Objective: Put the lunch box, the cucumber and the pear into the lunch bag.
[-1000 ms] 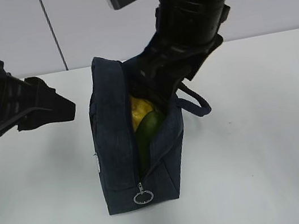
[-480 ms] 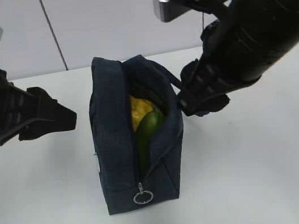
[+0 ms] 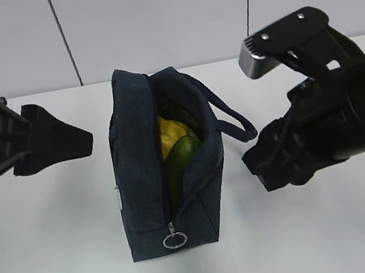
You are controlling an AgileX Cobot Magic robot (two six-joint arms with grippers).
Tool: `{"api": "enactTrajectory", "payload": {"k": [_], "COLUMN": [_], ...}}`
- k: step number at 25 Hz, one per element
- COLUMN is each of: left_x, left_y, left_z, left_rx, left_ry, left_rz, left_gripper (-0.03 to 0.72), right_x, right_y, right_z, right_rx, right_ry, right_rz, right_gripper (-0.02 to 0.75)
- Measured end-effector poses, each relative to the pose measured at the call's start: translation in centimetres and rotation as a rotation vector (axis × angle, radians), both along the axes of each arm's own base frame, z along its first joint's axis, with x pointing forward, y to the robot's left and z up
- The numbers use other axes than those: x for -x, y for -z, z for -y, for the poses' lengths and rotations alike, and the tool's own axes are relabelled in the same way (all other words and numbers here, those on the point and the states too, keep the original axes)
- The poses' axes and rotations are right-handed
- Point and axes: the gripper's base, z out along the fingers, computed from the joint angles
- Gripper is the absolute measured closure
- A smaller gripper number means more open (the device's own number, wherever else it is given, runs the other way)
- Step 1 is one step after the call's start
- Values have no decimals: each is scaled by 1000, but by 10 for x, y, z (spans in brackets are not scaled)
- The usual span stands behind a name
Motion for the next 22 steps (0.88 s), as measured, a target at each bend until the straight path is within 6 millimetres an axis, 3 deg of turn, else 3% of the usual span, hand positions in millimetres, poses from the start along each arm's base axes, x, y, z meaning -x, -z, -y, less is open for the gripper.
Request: {"api": "enactTrajectory", "payload": {"k": [9,22], "left_x": [5,6], "left_y": [7,8], "left_z": [3,9], "left_rx": [6,26], "left_ry": [91,162], "left_rz": [35,39], "left_gripper": [362,362], "right_x": [9,4], "right_y": [16,11], "right_z": [6,3], "right_rx": [-22,-76], "right_ry": [20,39], "right_rz": [-5,61], "right_gripper": [453,454]}}
